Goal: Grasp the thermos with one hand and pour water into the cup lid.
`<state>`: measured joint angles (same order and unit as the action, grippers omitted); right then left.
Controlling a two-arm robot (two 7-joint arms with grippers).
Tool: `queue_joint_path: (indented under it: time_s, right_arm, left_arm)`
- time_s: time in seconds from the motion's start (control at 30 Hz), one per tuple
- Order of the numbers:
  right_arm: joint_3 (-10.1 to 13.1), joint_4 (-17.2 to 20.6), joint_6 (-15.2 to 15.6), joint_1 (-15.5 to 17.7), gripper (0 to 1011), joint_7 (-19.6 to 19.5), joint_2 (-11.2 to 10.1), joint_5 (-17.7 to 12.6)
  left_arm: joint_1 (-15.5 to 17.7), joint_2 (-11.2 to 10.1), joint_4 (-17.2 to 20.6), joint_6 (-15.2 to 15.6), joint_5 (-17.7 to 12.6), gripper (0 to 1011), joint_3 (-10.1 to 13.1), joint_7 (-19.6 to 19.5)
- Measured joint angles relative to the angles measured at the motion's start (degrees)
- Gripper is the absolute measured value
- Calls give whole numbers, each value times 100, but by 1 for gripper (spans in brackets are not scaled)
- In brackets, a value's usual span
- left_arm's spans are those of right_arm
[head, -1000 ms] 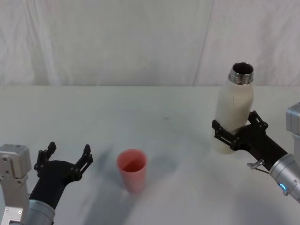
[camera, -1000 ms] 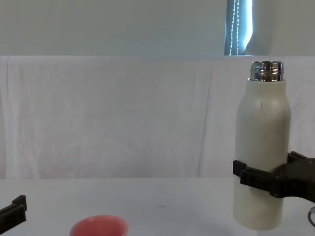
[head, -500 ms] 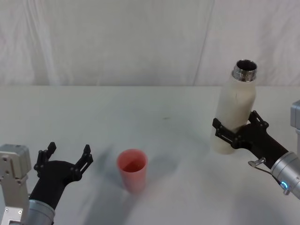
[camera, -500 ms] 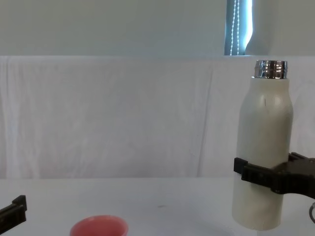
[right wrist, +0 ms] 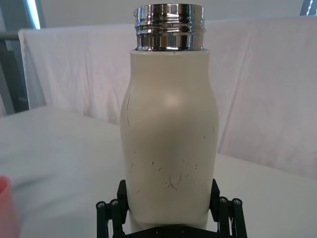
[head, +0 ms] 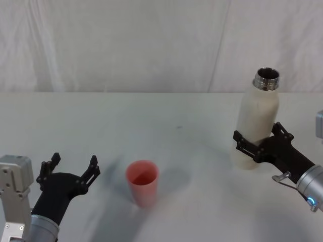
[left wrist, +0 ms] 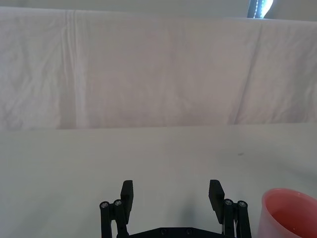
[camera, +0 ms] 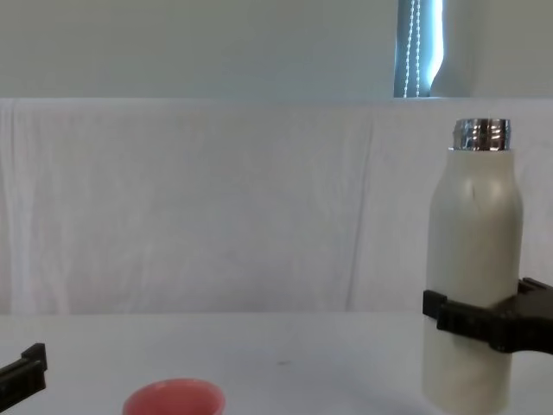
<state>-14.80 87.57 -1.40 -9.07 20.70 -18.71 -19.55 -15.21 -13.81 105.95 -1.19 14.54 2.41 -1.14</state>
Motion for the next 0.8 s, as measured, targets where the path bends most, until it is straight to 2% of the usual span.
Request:
queue_joint_path:
  time_s: [0.33,0.57,0.8]
  right_arm:
    - [-141,-68,-114,-43,951,-192,-97,523]
    - [-148,-189,-168,-98,951,-196,-26,592]
    - [-178,-436,-234,-247,951,-163,146,592]
  left_arm:
    - [0,0,0,0,0,1001,0,0]
    - [0,0,0,0,0,1001,0,0]
    - [0,0,0,0,0,1001,0,0]
